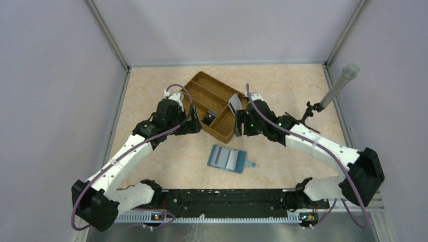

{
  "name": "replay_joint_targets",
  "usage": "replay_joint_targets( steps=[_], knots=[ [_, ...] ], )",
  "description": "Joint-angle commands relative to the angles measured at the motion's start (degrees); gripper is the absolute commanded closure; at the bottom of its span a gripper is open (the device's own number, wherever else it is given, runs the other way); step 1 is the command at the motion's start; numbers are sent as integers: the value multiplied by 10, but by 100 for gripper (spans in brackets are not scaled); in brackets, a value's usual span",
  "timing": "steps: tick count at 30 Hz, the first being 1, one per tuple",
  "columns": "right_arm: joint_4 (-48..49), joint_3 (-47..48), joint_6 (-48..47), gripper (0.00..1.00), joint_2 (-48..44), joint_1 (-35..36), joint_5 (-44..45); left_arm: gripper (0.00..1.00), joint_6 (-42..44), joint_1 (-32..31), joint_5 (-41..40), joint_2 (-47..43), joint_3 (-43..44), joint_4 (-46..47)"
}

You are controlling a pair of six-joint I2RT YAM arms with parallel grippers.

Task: Put the credit cards into the card holder
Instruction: Turn over the card holder at the center of the board, then pick up the credit card from the storage box.

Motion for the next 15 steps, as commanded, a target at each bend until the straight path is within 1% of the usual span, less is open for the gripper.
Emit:
replay_joint_targets(
  steps=[1,4,7,11,15],
  knots=[
    [7,105,-65,31,100,-17,26,1,73,52,67,12,36,6],
    [15,165,-64,30,169,-33,29,1,92,60,44,16,38,21],
    [18,219,-63,30,233,-34,63,1,109,69,44,22,53,1],
    [20,269,-75,40,314,-34,114,1,131,70,48,11,54,-7],
    [15,309,-91,47,369,-34,135,1,155,70,15,9,58,-19]
  ],
)
